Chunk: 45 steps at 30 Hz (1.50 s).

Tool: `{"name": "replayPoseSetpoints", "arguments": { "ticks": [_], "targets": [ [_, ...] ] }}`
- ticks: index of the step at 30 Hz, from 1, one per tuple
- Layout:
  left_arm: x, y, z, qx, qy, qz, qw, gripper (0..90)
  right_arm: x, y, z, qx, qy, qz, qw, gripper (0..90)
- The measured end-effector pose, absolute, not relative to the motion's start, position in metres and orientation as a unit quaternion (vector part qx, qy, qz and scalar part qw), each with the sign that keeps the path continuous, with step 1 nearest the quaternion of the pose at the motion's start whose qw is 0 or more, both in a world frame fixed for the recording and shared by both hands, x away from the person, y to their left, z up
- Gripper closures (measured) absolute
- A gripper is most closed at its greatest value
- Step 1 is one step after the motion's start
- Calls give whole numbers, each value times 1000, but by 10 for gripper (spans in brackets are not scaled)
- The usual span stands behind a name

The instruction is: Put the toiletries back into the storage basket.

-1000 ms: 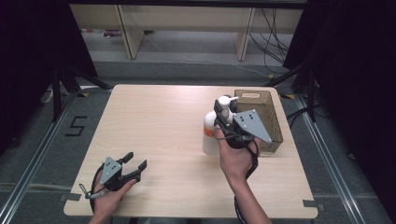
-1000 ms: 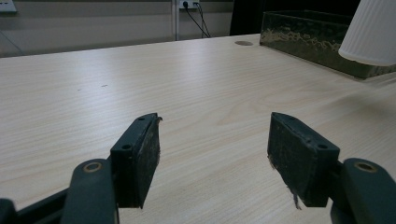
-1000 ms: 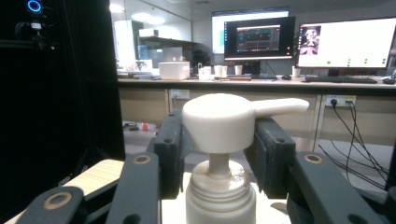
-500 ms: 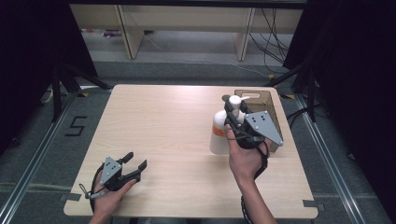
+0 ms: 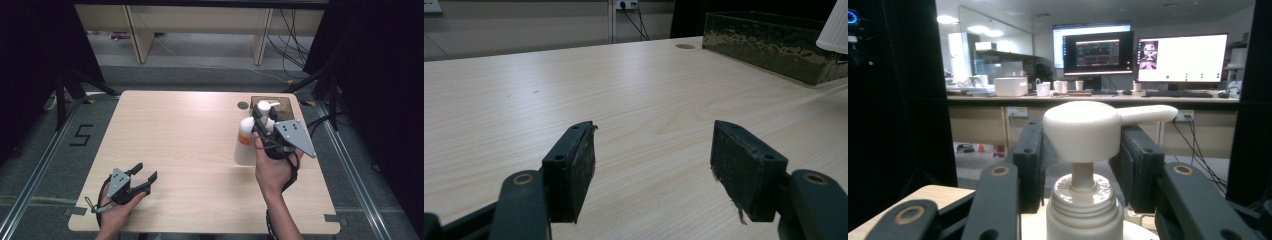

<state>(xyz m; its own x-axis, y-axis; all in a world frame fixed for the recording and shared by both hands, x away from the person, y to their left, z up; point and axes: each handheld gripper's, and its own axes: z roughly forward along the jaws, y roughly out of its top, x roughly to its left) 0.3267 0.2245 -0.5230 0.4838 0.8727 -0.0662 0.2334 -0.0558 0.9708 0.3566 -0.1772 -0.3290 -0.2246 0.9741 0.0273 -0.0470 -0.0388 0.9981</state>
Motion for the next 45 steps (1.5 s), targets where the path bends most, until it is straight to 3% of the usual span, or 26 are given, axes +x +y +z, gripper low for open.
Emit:
{"name": "replayPoseSetpoints", "arguments": {
  "ticks": [45],
  "targets": [
    [327,224,-523,666,416,293,545,339,345,-220,-309,446,496,571,479,600]
  ]
}}
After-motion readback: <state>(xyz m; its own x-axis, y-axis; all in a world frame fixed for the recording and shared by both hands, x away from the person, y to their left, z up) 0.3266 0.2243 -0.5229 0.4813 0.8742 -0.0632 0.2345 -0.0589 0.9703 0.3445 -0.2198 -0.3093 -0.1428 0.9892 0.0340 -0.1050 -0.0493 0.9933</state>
